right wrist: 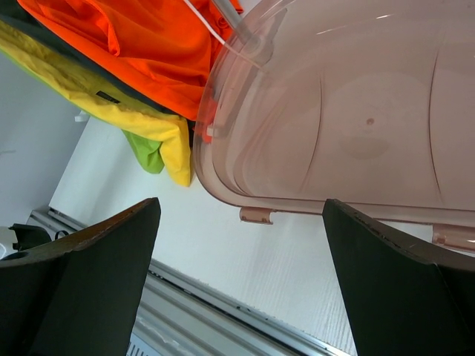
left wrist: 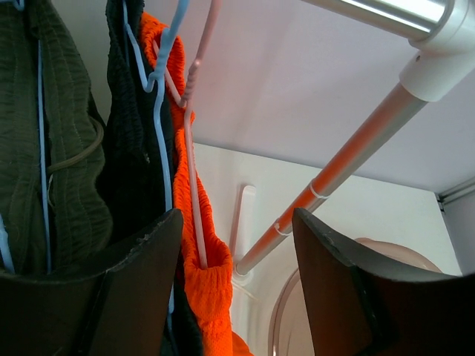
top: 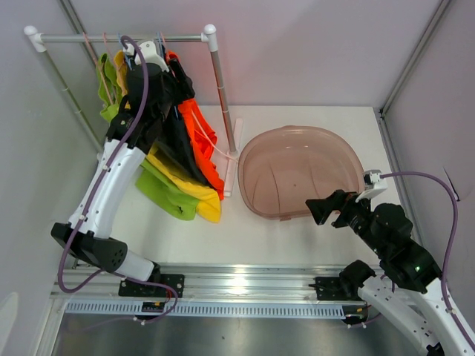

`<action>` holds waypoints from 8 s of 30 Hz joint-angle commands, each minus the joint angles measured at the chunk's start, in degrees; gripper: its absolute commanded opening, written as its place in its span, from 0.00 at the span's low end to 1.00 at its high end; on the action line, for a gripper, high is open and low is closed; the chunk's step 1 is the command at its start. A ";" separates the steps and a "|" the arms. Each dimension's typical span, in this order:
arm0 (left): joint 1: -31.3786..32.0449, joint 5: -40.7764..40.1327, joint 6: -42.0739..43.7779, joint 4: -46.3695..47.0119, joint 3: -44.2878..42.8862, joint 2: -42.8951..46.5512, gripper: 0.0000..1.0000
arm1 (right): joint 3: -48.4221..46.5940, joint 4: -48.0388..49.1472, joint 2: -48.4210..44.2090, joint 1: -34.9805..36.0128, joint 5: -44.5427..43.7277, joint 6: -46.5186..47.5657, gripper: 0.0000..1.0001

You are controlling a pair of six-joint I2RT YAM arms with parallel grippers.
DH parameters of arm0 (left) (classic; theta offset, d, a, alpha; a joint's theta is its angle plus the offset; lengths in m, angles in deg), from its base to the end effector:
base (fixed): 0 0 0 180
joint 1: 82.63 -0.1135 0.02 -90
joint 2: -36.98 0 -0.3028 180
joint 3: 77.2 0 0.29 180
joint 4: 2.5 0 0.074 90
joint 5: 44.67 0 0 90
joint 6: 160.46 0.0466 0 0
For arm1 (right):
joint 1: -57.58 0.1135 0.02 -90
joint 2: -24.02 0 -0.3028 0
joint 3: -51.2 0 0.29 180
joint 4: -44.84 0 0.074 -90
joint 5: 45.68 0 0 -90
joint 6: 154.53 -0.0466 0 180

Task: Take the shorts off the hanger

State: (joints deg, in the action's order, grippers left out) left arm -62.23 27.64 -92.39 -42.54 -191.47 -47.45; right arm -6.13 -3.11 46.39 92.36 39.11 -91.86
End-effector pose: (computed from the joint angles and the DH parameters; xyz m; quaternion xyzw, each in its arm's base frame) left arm 0.3411 -0.1118 0.5382 -0.1087 0.7567 -0.1188 0.6337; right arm 0.0804 0.0507 0.3678 -0.0226 0.7819 0.2904 0.5511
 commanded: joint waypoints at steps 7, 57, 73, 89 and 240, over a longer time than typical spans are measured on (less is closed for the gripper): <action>0.60 -1.29 1.19 1.55 0.28 -1.01 0.68 | -1.55 0.15 -0.66 0.28 -1.11 0.61 0.99; -2.12 -8.32 4.44 -5.56 -21.34 -21.05 0.00 | -0.58 0.94 -0.40 0.28 -1.29 0.61 0.99; -0.28 -4.10 5.24 -17.25 -38.65 -19.29 0.00 | -9.27 8.04 7.50 0.28 -0.59 3.16 0.99; 2.10 2.40 -0.47 -24.55 -31.80 -13.23 0.00 | -42.31 13.16 52.05 22.77 -9.81 12.92 0.99; 0.08 9.87 11.82 -9.10 -41.03 -23.85 0.00 | 0.74 8.68 12.43 0.28 -18.52 -2.46 0.99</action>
State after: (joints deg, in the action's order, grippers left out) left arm -61.88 36.12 -83.37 -57.92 -229.09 -71.09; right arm -5.95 6.58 58.94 92.25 19.68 -94.11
